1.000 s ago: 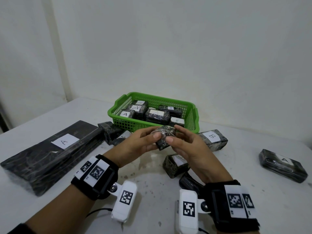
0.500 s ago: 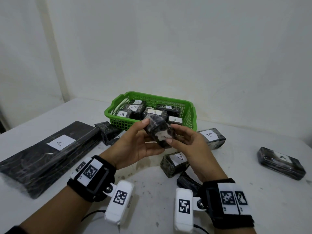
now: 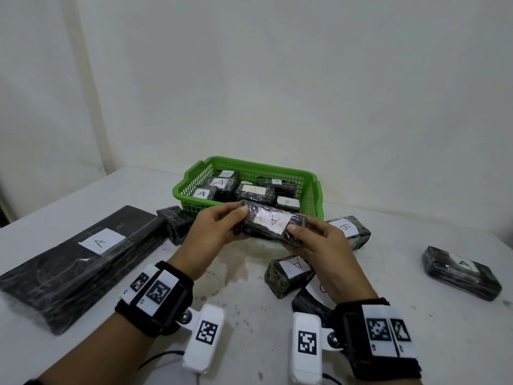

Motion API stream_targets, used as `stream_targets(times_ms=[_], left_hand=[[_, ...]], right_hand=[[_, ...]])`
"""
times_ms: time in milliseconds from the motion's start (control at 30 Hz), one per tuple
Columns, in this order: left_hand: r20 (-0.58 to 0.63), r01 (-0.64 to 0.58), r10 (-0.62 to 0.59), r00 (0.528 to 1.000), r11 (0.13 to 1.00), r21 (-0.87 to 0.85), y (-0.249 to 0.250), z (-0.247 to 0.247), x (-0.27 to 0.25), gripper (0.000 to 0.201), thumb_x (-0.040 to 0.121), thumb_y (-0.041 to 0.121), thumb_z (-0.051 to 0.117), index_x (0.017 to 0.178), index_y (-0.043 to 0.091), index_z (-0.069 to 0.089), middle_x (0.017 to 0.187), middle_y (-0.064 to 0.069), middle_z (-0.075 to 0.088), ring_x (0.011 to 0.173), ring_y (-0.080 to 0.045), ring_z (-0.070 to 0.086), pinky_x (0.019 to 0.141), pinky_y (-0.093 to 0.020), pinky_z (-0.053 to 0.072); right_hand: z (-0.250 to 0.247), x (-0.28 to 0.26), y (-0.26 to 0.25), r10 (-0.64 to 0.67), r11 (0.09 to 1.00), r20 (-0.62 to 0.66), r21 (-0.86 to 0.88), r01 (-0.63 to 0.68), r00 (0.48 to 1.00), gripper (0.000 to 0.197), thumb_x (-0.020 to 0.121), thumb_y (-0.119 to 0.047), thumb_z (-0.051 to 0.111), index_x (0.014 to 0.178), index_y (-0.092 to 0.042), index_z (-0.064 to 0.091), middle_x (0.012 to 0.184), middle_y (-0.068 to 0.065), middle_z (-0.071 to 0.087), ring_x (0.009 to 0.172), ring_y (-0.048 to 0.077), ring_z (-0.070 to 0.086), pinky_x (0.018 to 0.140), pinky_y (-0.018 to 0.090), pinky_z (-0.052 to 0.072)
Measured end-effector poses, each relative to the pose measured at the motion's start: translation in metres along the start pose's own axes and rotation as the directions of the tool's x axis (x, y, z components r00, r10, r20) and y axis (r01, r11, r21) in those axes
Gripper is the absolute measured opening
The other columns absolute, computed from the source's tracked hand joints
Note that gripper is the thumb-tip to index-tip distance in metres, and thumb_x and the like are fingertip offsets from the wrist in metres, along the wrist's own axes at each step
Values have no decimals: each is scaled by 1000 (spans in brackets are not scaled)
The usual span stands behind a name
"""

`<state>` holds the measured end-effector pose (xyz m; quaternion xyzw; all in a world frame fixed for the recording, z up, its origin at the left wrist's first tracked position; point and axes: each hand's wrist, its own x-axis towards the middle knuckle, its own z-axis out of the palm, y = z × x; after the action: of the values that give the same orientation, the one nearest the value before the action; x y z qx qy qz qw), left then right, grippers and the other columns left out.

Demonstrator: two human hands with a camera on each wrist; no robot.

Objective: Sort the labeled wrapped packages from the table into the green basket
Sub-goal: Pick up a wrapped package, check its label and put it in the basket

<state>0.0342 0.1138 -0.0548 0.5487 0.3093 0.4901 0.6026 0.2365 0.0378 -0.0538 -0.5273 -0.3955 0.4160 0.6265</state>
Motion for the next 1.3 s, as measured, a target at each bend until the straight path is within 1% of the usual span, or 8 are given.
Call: stream_targets(times_ms=[233, 333, 567, 700, 933, 1067, 1167, 1300], left_hand=[[25, -72, 69, 997, 990, 123, 6, 5, -5, 33, 98, 23, 66, 128, 12, 72, 116, -3, 78, 112, -19, 73, 99, -38, 58], [115, -108, 85, 990, 972, 210, 8, 12, -12, 37, 97, 28, 65, 132, 16, 70, 118, 3, 77, 112, -10, 72, 98, -30, 58], [93, 67, -90, 992, 972, 224, 9, 22, -20, 78, 76, 40, 81, 145, 23, 50, 126, 0, 64, 107, -14, 73, 83, -35, 64], [130, 187, -217, 968, 960, 211, 4, 30, -22, 63, 78, 26, 85, 132, 14, 56, 126, -7, 66, 101, -24, 75, 79, -47, 65], [109, 128, -156, 982, 965, 231, 21, 13, -4, 23, 88, 14, 80, 110, 15, 75, 104, -8, 75, 87, -24, 75, 84, -48, 64], [202, 112, -170, 964, 956, 273, 39, -2, 21, 23, 91, 19, 75, 97, -3, 73, 88, -7, 68, 79, -18, 68, 82, -40, 62], [203, 109, -178, 963, 945, 309, 58, -7, 46, 12, 94, 21, 73, 89, 9, 74, 78, 3, 71, 73, -11, 70, 75, -34, 60], [113, 29, -94, 989, 880, 475, 76, -23, 99, 37, 97, 47, 64, 112, 16, 76, 110, 3, 75, 99, -14, 70, 77, -30, 57]], right_hand=[[5, -8, -11, 12, 968, 135, -251, 23, 991, 29, 82, -12, 86, 107, -14, 73, 98, 7, 81, 85, 28, 77, 74, 37, 62], [11, -10, -16, 29, 958, 190, -285, 27, 981, 32, 80, -10, 88, 108, -14, 74, 97, 14, 81, 88, 33, 79, 85, 45, 62], [14, -10, -13, -13, 999, 67, -43, 16, 998, 50, 88, -4, 79, 127, -30, 62, 98, 11, 81, 84, 24, 80, 65, 34, 63], [16, -9, -12, 9, 997, 11, 75, -10, 1000, 57, 91, 5, 73, 131, -31, 56, 106, 19, 77, 81, 29, 79, 61, 37, 63], [7, 8, -31, 37, 997, -41, -59, -39, 998, 30, 92, -6, 75, 117, -13, 60, 109, 21, 75, 90, 32, 77, 84, 47, 65], [10, 24, -56, 64, 998, 97, -30, -62, 993, 32, 95, 1, 70, 125, -6, 64, 112, 22, 72, 96, 29, 74, 75, 37, 65], [18, 46, -67, 65, 998, 118, -12, -64, 991, 26, 93, 4, 71, 119, 6, 69, 118, 27, 72, 100, 35, 75, 75, 37, 66], [34, 83, -70, 55, 996, 66, 71, -59, 996, 13, 93, 7, 69, 102, 17, 69, 104, 29, 70, 101, 38, 72, 73, 37, 67]])
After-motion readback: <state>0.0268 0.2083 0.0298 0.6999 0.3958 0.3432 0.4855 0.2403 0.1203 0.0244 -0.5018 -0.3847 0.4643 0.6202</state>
